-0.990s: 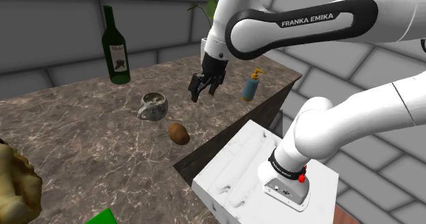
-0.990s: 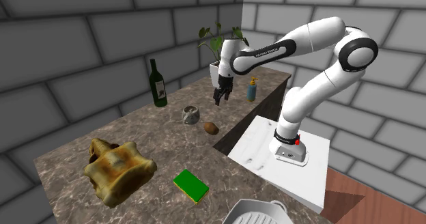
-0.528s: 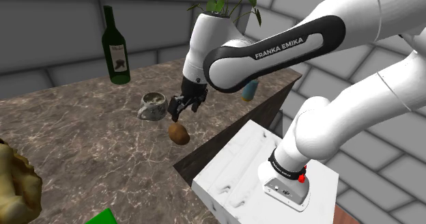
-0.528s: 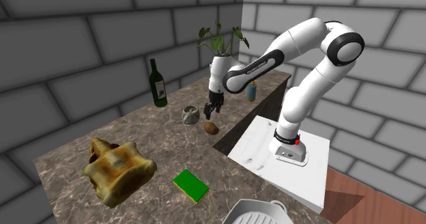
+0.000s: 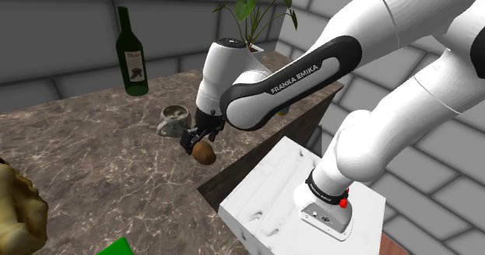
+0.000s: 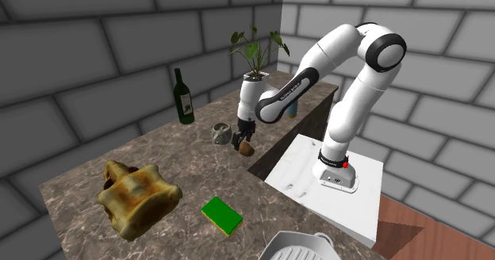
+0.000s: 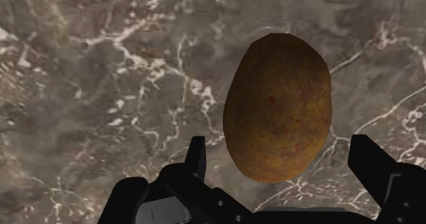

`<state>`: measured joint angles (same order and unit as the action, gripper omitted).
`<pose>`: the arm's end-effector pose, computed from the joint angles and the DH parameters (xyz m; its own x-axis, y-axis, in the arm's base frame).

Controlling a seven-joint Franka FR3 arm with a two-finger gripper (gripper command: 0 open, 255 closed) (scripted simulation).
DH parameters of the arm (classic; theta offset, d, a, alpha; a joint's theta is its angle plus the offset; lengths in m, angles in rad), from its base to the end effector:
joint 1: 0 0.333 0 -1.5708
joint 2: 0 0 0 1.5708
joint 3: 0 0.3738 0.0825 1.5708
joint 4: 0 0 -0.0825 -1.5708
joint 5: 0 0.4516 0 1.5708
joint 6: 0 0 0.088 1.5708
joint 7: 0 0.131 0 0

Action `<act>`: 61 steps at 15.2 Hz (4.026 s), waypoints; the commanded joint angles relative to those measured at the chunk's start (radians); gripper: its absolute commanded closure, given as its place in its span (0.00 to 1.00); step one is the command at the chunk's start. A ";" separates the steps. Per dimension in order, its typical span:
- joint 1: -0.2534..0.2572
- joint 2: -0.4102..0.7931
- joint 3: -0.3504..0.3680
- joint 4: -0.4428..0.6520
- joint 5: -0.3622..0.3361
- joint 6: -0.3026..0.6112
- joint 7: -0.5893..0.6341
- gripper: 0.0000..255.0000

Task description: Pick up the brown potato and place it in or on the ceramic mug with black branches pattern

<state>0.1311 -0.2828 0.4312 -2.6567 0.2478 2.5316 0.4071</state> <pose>0.3892 0.2362 0.3206 0.9930 -0.0507 0.1065 -0.0397 -0.9940 -0.1023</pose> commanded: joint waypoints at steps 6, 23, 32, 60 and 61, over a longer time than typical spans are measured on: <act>-0.006 0.040 0.010 -0.006 -0.011 0.047 0.008 0.00; -0.002 0.002 0.001 0.008 -0.003 -0.005 0.002 1.00; 0.006 -0.093 -0.025 0.064 0.005 -0.155 -0.005 1.00; -0.069 0.061 -0.074 0.492 -0.108 -0.436 -0.007 1.00; -0.076 0.100 -0.074 0.530 -0.123 -0.437 -0.006 1.00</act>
<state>0.0645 -0.2270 0.3576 -2.1732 0.1421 2.0987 0.4017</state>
